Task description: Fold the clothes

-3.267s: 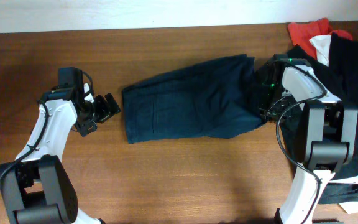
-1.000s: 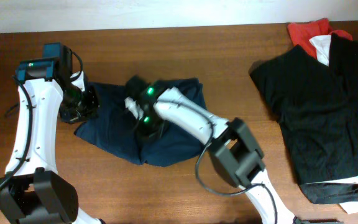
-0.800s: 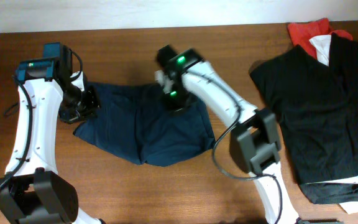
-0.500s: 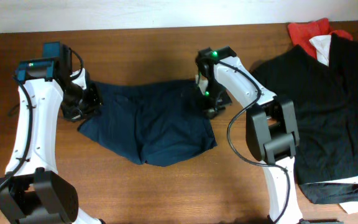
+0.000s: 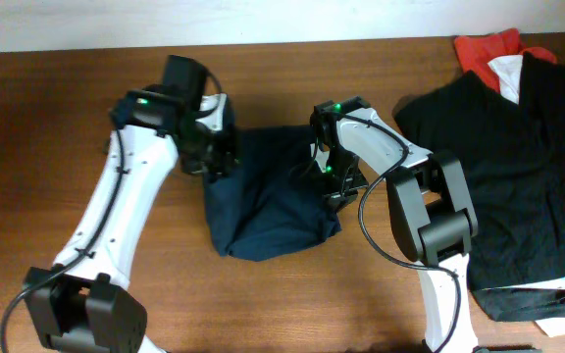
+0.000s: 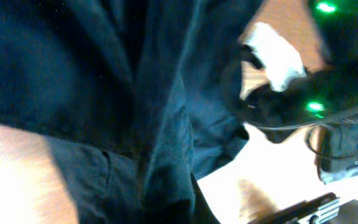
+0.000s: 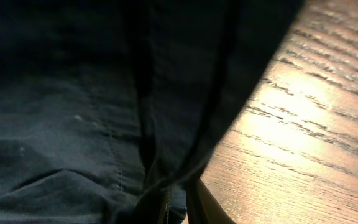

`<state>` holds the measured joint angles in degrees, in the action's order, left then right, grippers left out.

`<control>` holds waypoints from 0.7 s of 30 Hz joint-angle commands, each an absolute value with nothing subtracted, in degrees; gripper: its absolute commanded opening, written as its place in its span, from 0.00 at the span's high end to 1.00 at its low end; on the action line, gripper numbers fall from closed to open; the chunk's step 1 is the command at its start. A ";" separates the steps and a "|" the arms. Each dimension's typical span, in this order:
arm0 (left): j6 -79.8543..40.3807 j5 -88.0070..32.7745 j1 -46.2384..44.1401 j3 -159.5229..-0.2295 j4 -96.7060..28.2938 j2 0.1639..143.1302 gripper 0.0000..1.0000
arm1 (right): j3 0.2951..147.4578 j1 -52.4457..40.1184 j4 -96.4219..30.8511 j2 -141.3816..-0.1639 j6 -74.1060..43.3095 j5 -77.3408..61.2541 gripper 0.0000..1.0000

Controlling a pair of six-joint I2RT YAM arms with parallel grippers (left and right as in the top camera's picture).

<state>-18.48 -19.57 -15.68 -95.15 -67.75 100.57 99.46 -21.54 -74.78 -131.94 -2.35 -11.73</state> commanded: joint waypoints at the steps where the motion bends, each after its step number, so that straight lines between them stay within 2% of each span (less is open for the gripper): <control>1: -23.68 -16.62 -20.08 -96.05 -66.02 99.44 0.99 | 97.71 -22.22 -74.15 -133.64 -1.93 -12.45 0.85; 8: -25.74 -15.62 -24.10 -96.05 -64.16 103.02 1.00 | 97.71 -22.11 -74.70 -133.64 -1.93 -12.45 0.85; 21: -25.74 -15.64 -24.40 -96.05 -64.10 104.20 0.99 | 97.71 -22.11 -74.76 -133.64 -1.93 -12.45 0.85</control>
